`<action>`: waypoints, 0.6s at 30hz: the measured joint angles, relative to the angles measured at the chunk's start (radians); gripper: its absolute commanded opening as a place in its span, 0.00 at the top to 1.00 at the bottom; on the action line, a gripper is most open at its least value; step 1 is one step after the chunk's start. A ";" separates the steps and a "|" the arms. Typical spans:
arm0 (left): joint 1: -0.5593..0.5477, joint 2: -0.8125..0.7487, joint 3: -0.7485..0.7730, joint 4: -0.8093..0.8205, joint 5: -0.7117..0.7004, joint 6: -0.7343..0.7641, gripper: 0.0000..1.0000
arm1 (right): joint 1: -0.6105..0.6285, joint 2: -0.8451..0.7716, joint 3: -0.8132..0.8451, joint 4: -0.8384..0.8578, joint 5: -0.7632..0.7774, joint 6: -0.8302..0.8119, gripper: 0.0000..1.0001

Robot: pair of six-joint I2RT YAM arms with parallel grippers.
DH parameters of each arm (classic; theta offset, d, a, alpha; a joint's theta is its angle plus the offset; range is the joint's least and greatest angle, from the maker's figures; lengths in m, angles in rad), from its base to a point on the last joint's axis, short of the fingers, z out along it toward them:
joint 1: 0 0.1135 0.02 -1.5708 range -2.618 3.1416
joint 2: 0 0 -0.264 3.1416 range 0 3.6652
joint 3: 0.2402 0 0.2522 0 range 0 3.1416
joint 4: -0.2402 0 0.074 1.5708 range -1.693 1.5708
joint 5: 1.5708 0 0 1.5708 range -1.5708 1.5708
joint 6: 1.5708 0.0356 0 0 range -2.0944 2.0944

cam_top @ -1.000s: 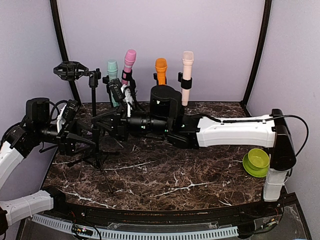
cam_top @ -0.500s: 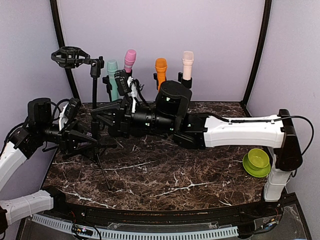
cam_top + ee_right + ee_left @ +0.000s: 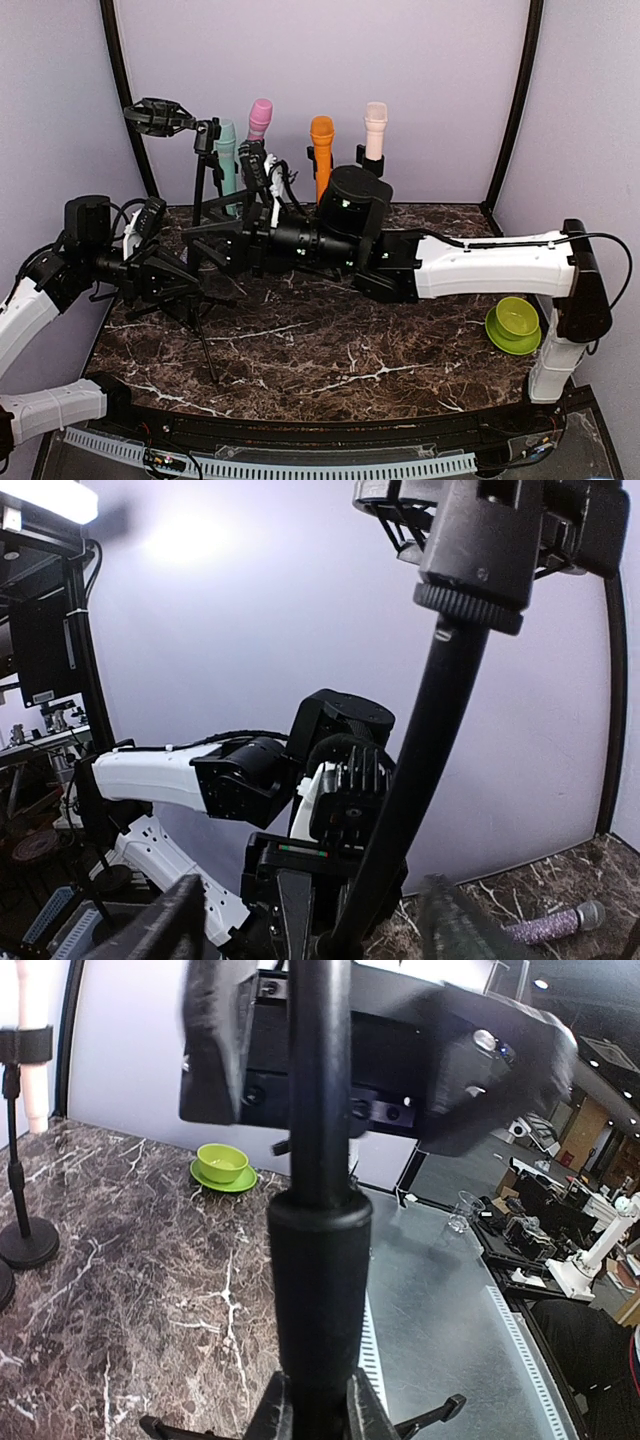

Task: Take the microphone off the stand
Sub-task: Unscrew the knob on the stand of the microphone stand.

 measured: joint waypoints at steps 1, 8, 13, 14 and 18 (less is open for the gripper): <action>0.000 0.007 0.005 -0.024 -0.005 0.018 1.00 | 0.001 -0.027 -0.039 0.000 0.013 -0.005 0.01; 0.000 0.031 0.050 -0.118 -0.032 0.127 1.00 | 0.002 -0.306 -0.360 -0.011 0.117 -0.042 0.01; 0.000 0.035 0.053 -0.098 -0.031 0.124 1.00 | 0.000 -0.364 -0.321 -0.150 0.135 -0.103 0.01; 0.000 0.038 0.055 -0.098 -0.031 0.125 1.00 | 0.001 -0.341 -0.272 -0.196 0.135 -0.120 0.04; 0.000 0.050 0.067 -0.118 -0.038 0.162 1.00 | 0.001 -0.243 -0.106 -0.344 0.147 -0.179 0.34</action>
